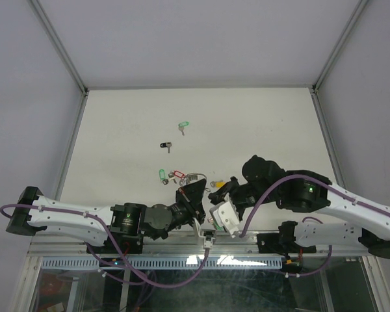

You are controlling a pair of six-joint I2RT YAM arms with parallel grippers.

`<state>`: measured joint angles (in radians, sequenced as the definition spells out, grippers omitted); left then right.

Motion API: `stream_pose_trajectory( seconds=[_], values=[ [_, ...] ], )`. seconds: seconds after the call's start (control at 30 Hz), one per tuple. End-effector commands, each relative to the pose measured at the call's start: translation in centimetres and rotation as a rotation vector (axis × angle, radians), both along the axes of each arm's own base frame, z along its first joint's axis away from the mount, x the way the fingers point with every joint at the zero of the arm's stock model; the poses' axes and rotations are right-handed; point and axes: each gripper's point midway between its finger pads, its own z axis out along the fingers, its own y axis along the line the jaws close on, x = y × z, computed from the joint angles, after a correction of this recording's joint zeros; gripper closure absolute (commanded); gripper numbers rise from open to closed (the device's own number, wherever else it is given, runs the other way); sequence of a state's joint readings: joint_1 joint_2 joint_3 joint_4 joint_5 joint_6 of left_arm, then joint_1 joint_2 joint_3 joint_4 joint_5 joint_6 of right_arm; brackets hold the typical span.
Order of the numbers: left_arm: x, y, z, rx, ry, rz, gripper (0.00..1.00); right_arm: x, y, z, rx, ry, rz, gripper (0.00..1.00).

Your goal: Put the keys on the keyring

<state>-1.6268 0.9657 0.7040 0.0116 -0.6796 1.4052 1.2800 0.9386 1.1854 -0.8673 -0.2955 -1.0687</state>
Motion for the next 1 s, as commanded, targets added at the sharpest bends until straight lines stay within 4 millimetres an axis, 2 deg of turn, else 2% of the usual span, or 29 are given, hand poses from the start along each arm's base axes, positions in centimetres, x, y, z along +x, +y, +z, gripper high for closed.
stream_pose_trajectory(
  seconds=[0.0,0.2,0.3,0.53,0.67,0.77,0.97],
  values=[
    [0.5,0.4,2.5,-0.139,0.033,0.059,1.00,-1.0,1.0,2.5,0.128,0.093,-0.023,0.77],
    [0.6,0.4,2.5,-0.201,0.070,0.072,1.00,0.3,0.5,5.5,0.294,0.174,-0.192,0.66],
    [0.7,0.4,2.8,-0.249,0.078,0.084,1.00,0.7,0.1,6.6,0.366,0.234,-0.267,0.63],
    [1.0,0.6,3.8,-0.400,0.133,0.111,1.00,3.2,-0.6,9.0,0.528,0.355,-0.497,0.60],
    [1.1,1.0,4.6,-0.535,0.173,0.113,1.00,4.9,-0.6,10.1,0.579,0.550,-0.724,0.60],
    [0.9,1.0,5.2,-0.644,0.231,0.097,1.00,6.0,-0.4,10.1,0.566,0.720,-0.934,0.60],
    [0.7,0.9,5.4,-0.724,0.274,0.072,1.00,6.1,0.3,11.2,0.637,1.028,-1.128,0.59]
  ],
)
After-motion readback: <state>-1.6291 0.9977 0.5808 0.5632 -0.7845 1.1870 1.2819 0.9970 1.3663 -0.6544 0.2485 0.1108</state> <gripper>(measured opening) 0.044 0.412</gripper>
